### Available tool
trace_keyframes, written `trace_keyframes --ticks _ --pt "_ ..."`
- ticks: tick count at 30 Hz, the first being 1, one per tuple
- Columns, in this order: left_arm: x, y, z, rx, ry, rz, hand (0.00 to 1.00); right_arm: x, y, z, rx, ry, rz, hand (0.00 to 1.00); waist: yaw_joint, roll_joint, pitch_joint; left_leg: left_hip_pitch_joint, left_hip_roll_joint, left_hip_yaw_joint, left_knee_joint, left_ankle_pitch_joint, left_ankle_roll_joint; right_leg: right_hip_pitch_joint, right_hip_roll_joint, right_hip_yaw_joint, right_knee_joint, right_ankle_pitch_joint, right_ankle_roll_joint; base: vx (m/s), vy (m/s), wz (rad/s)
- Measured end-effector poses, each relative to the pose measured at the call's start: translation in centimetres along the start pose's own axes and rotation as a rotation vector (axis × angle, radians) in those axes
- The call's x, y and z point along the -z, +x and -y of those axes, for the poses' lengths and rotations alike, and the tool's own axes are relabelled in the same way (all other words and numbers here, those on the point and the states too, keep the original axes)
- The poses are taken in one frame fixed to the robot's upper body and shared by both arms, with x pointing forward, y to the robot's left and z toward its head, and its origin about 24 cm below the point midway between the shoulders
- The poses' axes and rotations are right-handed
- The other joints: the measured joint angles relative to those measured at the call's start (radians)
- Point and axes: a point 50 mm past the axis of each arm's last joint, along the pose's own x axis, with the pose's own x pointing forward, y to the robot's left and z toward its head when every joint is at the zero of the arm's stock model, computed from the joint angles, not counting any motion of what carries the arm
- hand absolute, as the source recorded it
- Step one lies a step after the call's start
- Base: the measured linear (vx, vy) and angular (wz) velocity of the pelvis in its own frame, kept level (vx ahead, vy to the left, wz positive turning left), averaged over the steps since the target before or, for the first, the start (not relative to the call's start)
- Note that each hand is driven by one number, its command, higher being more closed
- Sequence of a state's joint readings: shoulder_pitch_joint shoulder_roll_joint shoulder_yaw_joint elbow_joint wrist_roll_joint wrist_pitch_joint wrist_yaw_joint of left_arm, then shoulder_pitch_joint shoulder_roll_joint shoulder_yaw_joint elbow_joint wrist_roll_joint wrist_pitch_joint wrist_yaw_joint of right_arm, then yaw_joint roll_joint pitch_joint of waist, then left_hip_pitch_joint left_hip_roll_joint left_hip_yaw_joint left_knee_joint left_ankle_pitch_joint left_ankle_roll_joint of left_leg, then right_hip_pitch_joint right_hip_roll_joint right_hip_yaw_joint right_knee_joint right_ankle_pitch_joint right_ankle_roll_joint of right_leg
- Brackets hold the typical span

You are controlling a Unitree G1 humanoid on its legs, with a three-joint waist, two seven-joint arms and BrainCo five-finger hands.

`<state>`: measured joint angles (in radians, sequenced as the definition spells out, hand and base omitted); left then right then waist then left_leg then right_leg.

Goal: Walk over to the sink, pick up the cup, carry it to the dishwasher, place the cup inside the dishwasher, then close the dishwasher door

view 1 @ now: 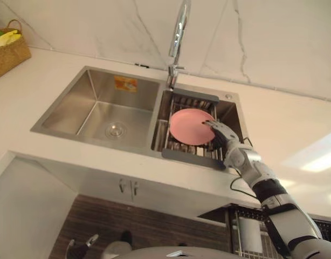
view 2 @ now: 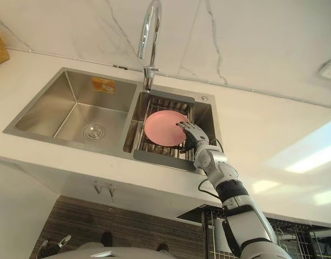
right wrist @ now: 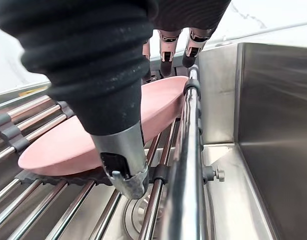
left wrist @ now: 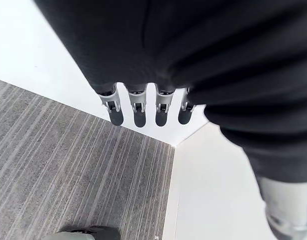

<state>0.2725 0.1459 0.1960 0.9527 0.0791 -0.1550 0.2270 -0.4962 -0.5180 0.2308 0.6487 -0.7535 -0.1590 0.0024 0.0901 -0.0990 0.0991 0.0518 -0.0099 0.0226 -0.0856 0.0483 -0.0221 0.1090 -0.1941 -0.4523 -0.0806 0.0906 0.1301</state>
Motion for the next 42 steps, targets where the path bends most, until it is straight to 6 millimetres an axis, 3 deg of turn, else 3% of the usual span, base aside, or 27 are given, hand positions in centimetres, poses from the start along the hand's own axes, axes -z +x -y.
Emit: trace_keyframes --ticks 25,42 --pt "0.2 -0.2 -1.5 -0.039 0.015 0.032 0.0 -0.6 -0.1 0.1 0.008 0.006 0.08 0.0 0.019 -0.019 0.02 -0.001 -0.003 -0.025 0.0 0.005 0.0 0.013 0.0 -0.02 0.0 -0.007 0.001 -0.01 -0.001 0.02" --pt "0.1 -0.1 -1.7 -0.041 0.02 0.038 0.0 1.2 -0.1 0.5 -0.036 0.007 0.027 0.0 0.024 -0.021 0.039 -0.004 -0.008 -0.034 0.0 0.005 0.0 0.014 0.0 -0.028 0.003 -0.012 -0.002 0.0 0.0 0.0"
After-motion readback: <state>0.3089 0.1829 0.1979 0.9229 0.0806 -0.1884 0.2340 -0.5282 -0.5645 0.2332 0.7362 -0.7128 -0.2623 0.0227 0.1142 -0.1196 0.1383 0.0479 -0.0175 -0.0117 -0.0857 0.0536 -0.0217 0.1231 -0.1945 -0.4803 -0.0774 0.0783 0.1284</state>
